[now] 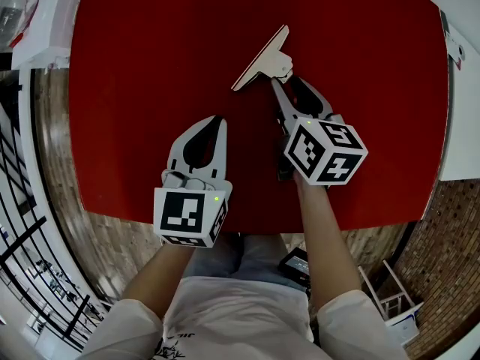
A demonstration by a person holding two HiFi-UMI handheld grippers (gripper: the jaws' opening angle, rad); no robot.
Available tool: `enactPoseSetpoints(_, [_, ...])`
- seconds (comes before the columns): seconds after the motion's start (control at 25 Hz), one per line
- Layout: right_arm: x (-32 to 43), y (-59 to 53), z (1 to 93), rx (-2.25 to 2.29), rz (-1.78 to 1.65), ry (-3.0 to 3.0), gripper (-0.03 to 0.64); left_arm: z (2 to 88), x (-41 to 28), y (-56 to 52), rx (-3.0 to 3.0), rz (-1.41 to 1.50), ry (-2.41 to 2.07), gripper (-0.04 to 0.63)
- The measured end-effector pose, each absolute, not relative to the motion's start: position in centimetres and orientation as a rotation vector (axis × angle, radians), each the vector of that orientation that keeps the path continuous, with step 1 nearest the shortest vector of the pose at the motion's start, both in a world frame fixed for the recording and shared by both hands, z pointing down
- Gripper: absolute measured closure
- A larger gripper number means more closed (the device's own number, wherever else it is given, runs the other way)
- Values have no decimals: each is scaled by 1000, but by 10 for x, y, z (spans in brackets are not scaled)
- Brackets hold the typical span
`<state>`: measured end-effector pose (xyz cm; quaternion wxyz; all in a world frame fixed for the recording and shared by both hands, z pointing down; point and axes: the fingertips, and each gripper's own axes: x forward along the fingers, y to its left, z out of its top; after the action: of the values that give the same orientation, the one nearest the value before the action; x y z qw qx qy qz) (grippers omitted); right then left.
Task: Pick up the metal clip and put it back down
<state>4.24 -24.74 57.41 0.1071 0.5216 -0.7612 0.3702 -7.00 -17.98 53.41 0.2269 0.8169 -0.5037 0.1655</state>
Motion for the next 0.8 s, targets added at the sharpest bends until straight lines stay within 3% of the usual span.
enactPoseSetpoints(0.56, [33,-273,589,1540,1176,-2216,462,544,-85,-180,2218,470,-1417,589])
enactPoseSetpoints(0.8, [28,-275,584,1552,1302,-2260,540,545,-90,-180,2225,485,-1424,589])
